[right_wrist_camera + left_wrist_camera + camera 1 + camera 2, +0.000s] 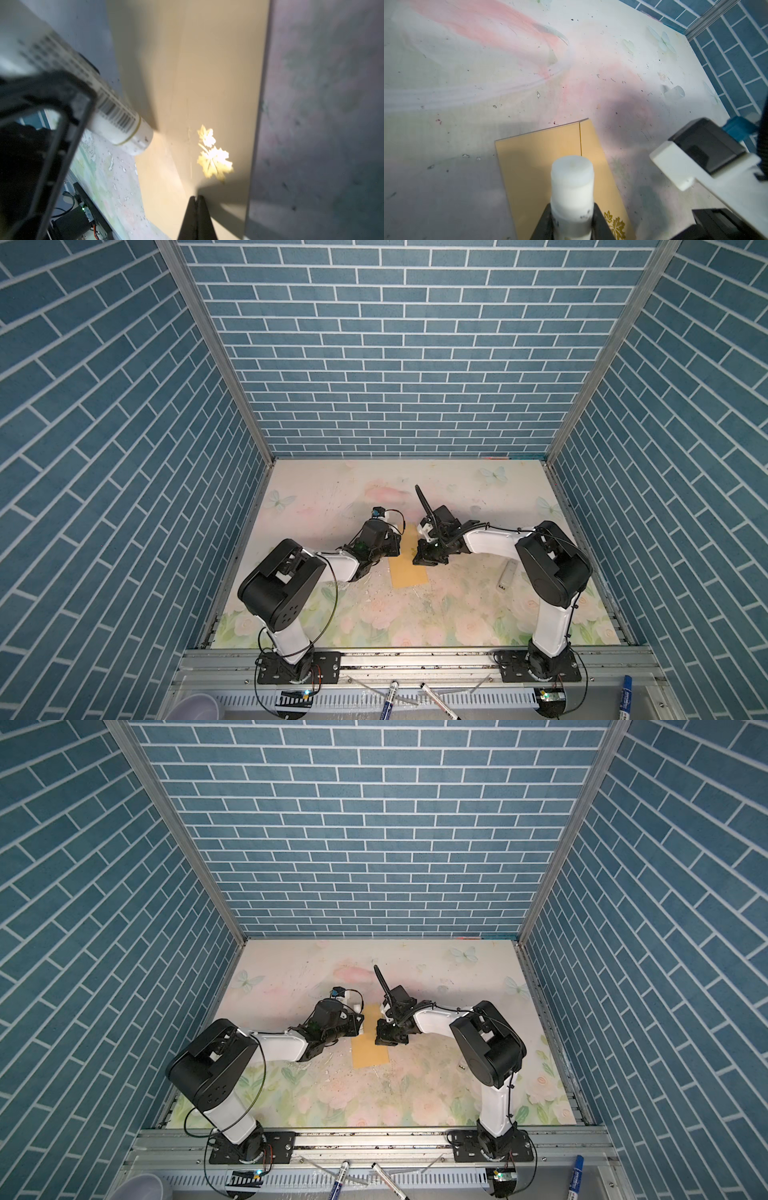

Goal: Place the letter into the envelope and seal it

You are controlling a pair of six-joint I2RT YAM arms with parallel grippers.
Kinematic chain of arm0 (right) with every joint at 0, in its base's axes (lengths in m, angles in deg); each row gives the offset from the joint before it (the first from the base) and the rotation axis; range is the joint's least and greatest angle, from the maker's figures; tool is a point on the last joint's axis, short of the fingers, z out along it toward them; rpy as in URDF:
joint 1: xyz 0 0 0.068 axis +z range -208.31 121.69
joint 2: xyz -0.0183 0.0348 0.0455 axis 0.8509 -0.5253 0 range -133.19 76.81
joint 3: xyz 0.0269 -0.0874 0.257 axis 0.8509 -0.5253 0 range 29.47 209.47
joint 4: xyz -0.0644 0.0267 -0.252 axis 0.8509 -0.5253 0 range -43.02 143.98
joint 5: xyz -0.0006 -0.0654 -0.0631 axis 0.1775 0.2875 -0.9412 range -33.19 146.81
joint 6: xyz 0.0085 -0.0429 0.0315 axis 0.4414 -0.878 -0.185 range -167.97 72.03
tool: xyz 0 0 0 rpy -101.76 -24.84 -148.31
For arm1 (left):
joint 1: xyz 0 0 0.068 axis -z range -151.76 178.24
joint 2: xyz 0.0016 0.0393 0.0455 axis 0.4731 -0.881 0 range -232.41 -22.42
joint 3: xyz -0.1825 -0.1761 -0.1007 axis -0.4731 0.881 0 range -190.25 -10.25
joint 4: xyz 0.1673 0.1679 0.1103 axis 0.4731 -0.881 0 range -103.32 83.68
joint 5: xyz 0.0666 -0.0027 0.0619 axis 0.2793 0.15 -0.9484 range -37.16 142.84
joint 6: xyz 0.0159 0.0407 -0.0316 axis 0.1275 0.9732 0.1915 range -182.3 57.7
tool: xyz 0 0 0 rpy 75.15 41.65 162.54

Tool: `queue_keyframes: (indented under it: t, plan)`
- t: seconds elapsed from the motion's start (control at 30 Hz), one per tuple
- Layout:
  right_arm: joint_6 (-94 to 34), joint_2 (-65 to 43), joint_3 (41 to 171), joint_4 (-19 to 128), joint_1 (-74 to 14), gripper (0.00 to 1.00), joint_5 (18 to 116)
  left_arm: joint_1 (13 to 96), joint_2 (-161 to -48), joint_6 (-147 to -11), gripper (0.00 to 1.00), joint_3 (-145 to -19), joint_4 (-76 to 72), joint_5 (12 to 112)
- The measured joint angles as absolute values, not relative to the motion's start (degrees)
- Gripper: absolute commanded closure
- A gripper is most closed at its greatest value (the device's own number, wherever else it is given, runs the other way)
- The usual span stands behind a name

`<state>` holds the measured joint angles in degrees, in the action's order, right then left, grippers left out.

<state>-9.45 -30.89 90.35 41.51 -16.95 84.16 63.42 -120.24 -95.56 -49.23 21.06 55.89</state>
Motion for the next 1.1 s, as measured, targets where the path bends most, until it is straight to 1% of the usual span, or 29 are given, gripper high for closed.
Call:
queue_keyframes:
  t: [0.13,0.5,0.9,1.1]
  plan:
    - [-9.47,-29.63,88.84,40.78,-16.18,1.00,84.05,63.42,-120.24,-95.56,1.00,-49.21,21.15,55.87]
    - [-9.49,-30.33,90.29,39.25,-16.03,1.00,83.75,63.42,-120.24,-95.56,1.00,-49.18,21.17,55.87]
    - [-10.50,-38.24,101.43,38.34,-15.94,1.00,83.00,63.42,-120.24,-95.56,1.00,-49.14,21.21,55.87]
    - [-10.91,-40.36,104.54,38.05,-16.49,1.00,83.05,63.42,-120.24,-95.58,1.00,-49.10,21.34,55.87]
